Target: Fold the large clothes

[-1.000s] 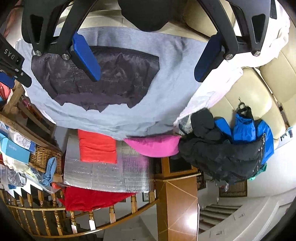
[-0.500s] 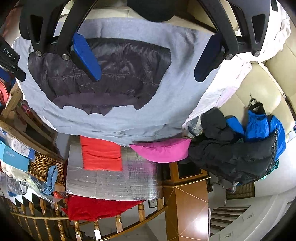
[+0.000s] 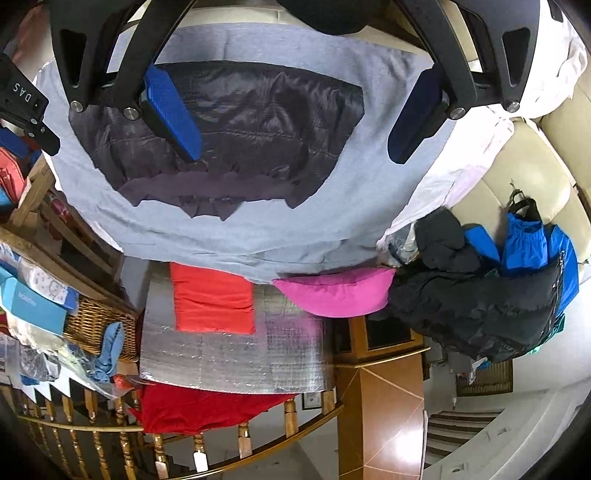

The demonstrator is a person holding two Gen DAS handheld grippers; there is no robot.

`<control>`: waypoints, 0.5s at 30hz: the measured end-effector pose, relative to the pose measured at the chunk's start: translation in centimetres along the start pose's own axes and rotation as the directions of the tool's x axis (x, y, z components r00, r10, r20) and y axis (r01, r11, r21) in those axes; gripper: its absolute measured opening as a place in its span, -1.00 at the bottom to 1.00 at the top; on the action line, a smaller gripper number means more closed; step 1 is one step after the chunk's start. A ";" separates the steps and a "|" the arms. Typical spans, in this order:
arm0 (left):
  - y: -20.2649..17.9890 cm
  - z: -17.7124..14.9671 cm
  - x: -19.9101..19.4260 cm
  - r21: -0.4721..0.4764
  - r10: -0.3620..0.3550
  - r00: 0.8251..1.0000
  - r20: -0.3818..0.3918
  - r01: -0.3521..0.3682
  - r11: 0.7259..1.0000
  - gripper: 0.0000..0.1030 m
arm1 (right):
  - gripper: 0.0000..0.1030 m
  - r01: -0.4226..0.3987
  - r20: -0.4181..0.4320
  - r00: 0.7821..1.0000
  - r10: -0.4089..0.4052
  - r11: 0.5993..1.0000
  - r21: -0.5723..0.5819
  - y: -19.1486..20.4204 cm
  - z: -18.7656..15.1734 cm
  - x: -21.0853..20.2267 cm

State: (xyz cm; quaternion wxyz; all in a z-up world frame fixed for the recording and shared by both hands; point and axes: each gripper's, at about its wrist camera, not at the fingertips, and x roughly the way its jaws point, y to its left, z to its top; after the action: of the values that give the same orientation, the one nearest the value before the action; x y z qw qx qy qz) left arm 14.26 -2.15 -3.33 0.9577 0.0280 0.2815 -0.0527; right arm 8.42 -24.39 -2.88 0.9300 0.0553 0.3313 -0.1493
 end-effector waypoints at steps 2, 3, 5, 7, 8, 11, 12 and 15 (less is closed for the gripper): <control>-0.1 0.2 -0.4 0.001 -0.019 1.000 0.011 0.019 1.000 0.95 | 0.41 0.007 0.006 1.000 -0.007 1.000 0.002 -0.1 0.2 -0.4; -0.1 0.3 -0.5 0.000 -0.027 1.000 0.015 0.027 1.000 0.95 | 0.41 0.015 0.006 1.000 -0.015 1.000 -0.002 0.0 0.3 -0.5; 0.0 0.7 -0.7 -0.002 -0.048 0.999 0.026 0.048 0.999 0.95 | 0.41 0.024 0.006 1.000 -0.024 1.000 -0.009 0.1 0.5 -0.7; 0.4 1.0 -0.8 -0.012 -0.059 0.998 0.035 0.059 0.998 0.95 | 0.41 0.032 0.010 0.999 -0.032 0.999 -0.013 0.3 0.7 -0.9; 0.5 1.1 -0.7 -0.015 -0.059 0.998 0.036 0.060 0.998 0.95 | 0.41 0.037 0.013 0.999 -0.037 0.999 -0.018 0.6 0.9 -1.0; 1.3 1.5 -0.2 -0.027 -0.052 0.998 0.033 0.052 0.998 0.95 | 0.41 0.039 0.016 0.999 -0.038 0.999 -0.022 1.0 1.4 -0.7; 1.4 1.5 0.0 -0.030 -0.048 0.998 0.034 0.049 0.998 0.95 | 0.41 0.030 0.013 0.999 -0.029 0.999 -0.024 1.4 1.7 -0.5; 2.2 1.6 1.2 -0.039 -0.027 0.999 0.031 0.028 0.999 0.95 | 0.41 0.014 0.015 1.000 -0.013 0.999 -0.028 2.2 2.3 0.3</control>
State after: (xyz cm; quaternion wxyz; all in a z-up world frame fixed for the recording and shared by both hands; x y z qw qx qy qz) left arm 16.34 -0.24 -2.61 0.9614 0.0046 0.2682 -0.0608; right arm 10.72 -22.81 -1.25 0.9320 0.0386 0.3270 -0.1513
